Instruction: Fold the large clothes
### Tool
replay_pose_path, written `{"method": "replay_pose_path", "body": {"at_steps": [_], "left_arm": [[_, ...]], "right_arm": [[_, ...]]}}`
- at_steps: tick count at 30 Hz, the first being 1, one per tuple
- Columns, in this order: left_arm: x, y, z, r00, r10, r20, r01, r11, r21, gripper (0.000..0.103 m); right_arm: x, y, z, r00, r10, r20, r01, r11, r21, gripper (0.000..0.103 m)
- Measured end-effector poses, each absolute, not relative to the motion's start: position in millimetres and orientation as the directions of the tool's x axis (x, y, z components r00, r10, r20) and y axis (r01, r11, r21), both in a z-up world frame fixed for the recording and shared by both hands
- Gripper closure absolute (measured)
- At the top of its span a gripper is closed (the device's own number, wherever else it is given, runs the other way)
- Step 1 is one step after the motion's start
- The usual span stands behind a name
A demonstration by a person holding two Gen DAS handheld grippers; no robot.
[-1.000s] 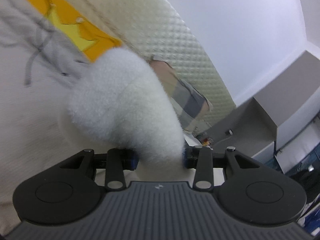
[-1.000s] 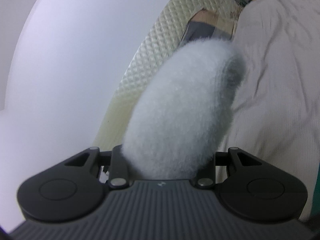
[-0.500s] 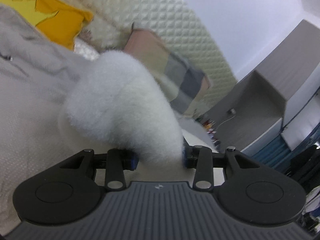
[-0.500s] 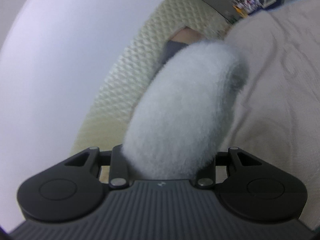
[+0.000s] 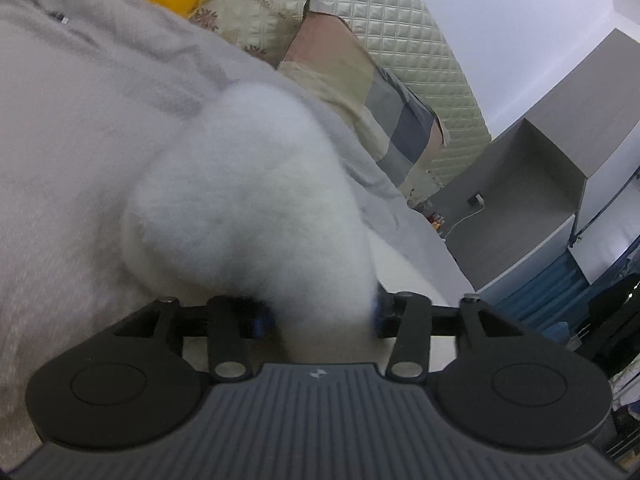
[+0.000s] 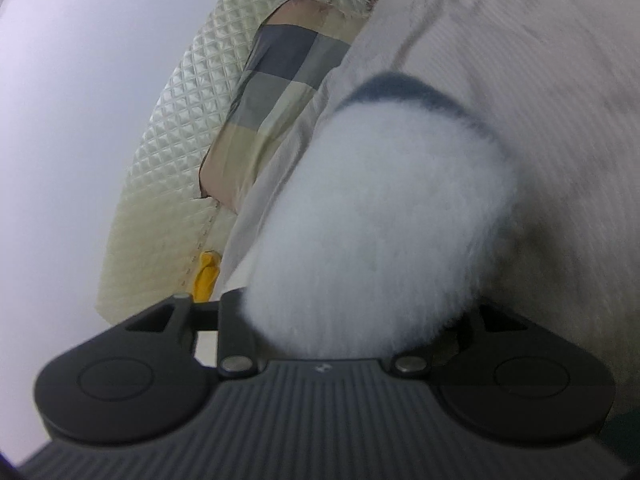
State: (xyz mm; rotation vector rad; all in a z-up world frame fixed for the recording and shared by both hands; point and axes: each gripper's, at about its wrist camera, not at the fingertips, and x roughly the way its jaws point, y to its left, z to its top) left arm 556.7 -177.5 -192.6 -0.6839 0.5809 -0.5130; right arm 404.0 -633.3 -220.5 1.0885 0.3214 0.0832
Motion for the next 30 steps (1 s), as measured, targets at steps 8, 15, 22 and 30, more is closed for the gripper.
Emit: {"method": "replay_pose_path", "body": {"at_steps": [8,15,22,30], "left_arm": [[538,-163,-198,0.705,-0.635,-0.317,0.231,0.628,-0.744,0.037],[487,-138,-178,0.729,-0.555,-0.400,0.186,0.723,-0.665,0.034],[425,-129,-84,0.774,-0.469,-0.426,0.228,0.833,-0.503,0.034],[327,-145,32,0.811,-0.471,-0.347,0.334,0.860,-0.386,0.034]], "right_arm": [[406,-636,-229,0.940,0.236,-0.246,0.131,0.415,0.900,0.047],[368,-631,-212,0.919,0.198,-0.340,0.214,0.474,0.854,0.048],[322,-611,-139,0.918,0.144,-0.369,0.204,0.626,0.752,0.048],[249,-565,-12,0.961,0.122,-0.246,0.056,0.789,0.611,0.048]]}}
